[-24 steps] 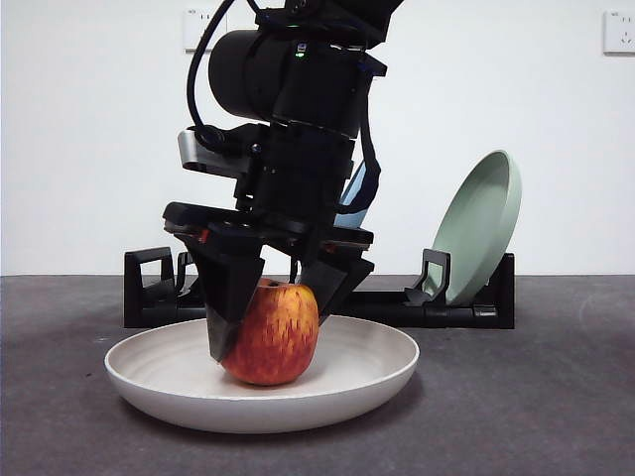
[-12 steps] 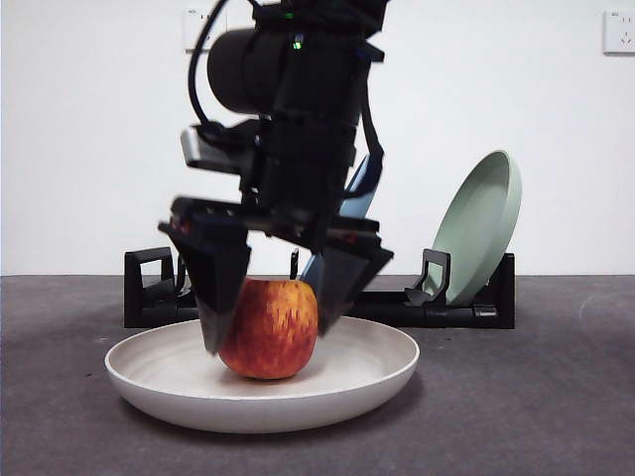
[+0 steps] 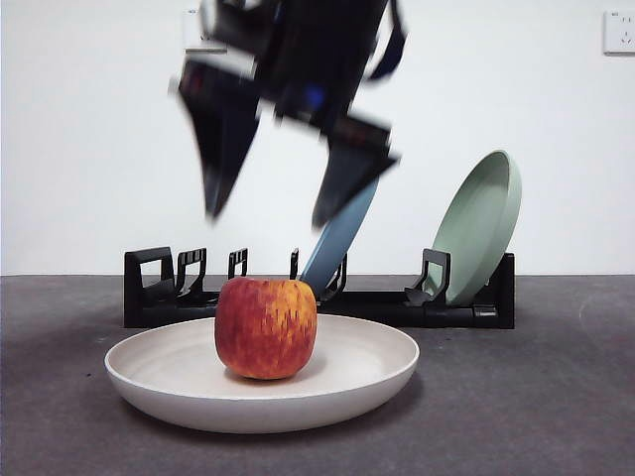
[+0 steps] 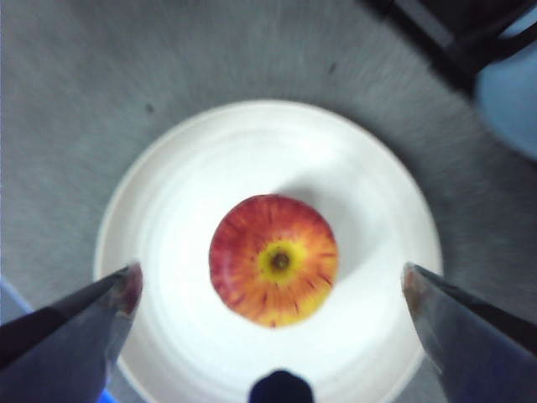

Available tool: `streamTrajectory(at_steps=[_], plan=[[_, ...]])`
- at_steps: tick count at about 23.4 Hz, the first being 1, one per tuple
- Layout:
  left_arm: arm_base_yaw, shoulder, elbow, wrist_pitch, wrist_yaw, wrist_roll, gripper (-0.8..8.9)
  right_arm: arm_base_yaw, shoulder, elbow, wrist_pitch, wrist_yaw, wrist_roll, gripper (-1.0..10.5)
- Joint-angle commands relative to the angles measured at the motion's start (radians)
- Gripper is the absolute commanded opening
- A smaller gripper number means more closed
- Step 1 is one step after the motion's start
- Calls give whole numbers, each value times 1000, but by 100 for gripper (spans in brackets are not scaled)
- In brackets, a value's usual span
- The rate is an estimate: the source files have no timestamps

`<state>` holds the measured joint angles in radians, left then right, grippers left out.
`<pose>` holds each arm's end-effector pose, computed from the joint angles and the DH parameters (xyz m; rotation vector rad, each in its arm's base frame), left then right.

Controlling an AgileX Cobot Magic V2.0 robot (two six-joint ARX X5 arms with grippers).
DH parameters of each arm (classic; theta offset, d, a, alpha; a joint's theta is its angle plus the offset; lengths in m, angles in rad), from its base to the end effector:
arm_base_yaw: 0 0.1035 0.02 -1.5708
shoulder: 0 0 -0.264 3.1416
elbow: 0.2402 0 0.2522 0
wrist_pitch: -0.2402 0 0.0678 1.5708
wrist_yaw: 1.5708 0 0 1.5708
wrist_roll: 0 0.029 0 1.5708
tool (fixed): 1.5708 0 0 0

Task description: Take the yellow plate from the plate rack,put the plate on the table,take the apple from the table,put the apple in the plate

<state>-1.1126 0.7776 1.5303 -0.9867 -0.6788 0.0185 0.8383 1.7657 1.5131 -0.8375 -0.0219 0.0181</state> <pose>0.0418 -0.0436 0.4790 0.2023 0.1434 -0.4333 0.2457 0.2741 0.2736 -0.4297 1.0356 0.7614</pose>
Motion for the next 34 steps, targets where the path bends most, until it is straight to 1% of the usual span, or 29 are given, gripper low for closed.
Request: streamTrajectory(at_steps=[1,6,8,9,10,12,13,14,15,16,17,19,20,22,23,26,29,32,34], plan=[[2,51,-2,-18,2,2,408,-18,-72,3,-19,3,-2,535],[2,172,-2,-55,7,13,404,-61,-211,3,-62,3,-2,532],[2,227,-2,-61,7,30,401,-80,-262,3,-75,4,-2,531],[2,255,-2,-63,7,43,371,-92,-287,3,-82,4,-2,530],[3,279,-2,-63,8,56,318,-102,-308,3,-88,4,-3,526],[7,332,-2,-63,8,85,146,-124,-353,3,-102,4,-14,441],[11,351,-2,-63,10,95,74,-133,-371,3,-111,5,-19,382],[16,376,-2,-62,15,105,2,-145,-393,3,-122,5,-21,297],[23,397,-2,-62,33,117,-15,-156,-411,3,-134,5,-21,200],[36,424,-2,-62,78,127,-9,-176,-435,3,-150,5,-32,73],[56,448,-2,-62,138,144,-9,-197,-458,3,-167,5,-46,-15],[116,475,-2,-58,261,168,-9,-235,-490,3,-185,2,-55,-15],[158,483,-2,-53,337,178,-9,-256,-506,3,-189,2,-59,-15],[240,484,-7,-21,465,178,-9,-296,-537,0,-188,2,-62,-15],[283,482,-7,-3,505,178,-9,-315,-552,-2,-188,-1,-62,-15],[423,466,-7,20,576,178,-9,-357,-603,-31,-149,-3,-62,-15],[533,440,-20,50,663,177,-9,-377,-671,-105,-71,-2,-61,-15],[607,369,-101,137,684,164,-9,-381,-754,-235,35,-3,-61,-15],[639,290,-209,222,686,149,-9,-381,-816,-345,117,-3,-55,-15]])
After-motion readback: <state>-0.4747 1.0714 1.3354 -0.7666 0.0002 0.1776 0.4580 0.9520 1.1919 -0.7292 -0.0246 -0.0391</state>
